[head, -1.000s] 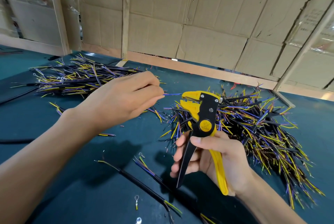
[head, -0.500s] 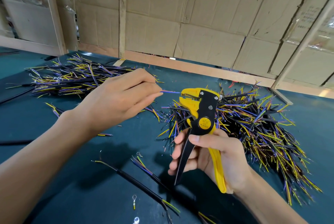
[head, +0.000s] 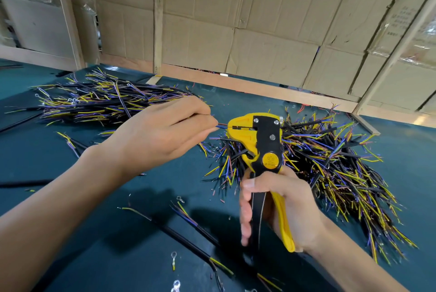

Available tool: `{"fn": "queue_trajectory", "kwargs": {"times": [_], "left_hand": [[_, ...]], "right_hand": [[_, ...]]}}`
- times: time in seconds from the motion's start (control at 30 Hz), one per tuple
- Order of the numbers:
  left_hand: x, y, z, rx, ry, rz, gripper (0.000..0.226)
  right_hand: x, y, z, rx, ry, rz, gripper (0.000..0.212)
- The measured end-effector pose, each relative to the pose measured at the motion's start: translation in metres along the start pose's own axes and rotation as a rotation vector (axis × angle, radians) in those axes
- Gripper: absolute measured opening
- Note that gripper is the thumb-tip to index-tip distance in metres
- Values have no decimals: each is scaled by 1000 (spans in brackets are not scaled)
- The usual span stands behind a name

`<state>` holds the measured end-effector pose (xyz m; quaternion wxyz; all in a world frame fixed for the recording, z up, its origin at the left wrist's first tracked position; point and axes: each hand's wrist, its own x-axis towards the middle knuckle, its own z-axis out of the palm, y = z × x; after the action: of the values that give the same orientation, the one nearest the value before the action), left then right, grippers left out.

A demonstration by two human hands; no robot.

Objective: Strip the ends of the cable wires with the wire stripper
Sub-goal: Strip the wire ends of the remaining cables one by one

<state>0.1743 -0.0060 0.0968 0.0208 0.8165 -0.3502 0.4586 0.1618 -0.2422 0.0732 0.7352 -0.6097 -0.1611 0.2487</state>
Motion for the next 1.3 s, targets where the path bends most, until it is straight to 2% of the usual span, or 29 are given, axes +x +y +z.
{"fn": "queue_trajectory", "kwargs": {"times": [0.1,0.17,0.23,0.3,0.37,0.43,0.5,0.57,0.6,0.67,0.7,0.77,0.83,0.9,0.93,1.07,1.13,1.2,1.23,1.3], "left_hand": [[-1,2,3,10,26,14,14],[-3,0,6,17,36,4,15],[-5,-5,7,-1,80,-63,14],[-7,-11,8,-33,122,-167,13],[-6,-15,10,-78,107,-247,13],[4,-16,15,-92,78,-267,13],[27,-12,25,-49,71,-204,13],[58,-3,35,-24,34,-55,11],[71,4,40,-43,-60,26,12],[86,17,50,-46,-351,78,36],[85,19,51,-49,-470,32,50],[66,19,37,-281,-577,-171,62],[38,17,17,-579,-701,-290,55],[12,25,5,-637,-894,-241,47],[0,34,5,-623,-940,-190,42],[-19,62,11,-638,-827,-64,12],[-10,51,8,-682,-770,-108,5],[2,30,5,-808,-648,-293,9],[7,20,5,-938,-558,-439,12],[14,10,9,-1394,-252,-810,8]], "right_hand": [[-2,2,4,20,90,-27,20],[-3,4,4,113,-14,2,25],[-2,5,1,241,-132,2,39],[1,5,-2,354,-135,-49,44],[3,5,-5,408,-69,-125,34],[5,1,-7,401,65,-209,31],[6,-3,-9,374,207,-320,31],[4,-7,-8,302,367,-444,23],[3,-8,-7,241,473,-495,19],[0,-10,-9,113,671,-567,11],[0,-13,-9,82,728,-589,2],[-1,-16,-11,59,774,-605,16],[1,-20,-12,50,786,-603,21],[5,-17,-12,18,774,-599,25],[6,-15,-12,18,773,-605,27],[1,-9,-6,-14,776,-723,35],[1,-7,-9,-14,757,-741,19],[3,-8,-17,26,733,-726,7],[4,-8,-21,56,711,-719,9],[4,-9,-28,95,634,-699,7]]}}
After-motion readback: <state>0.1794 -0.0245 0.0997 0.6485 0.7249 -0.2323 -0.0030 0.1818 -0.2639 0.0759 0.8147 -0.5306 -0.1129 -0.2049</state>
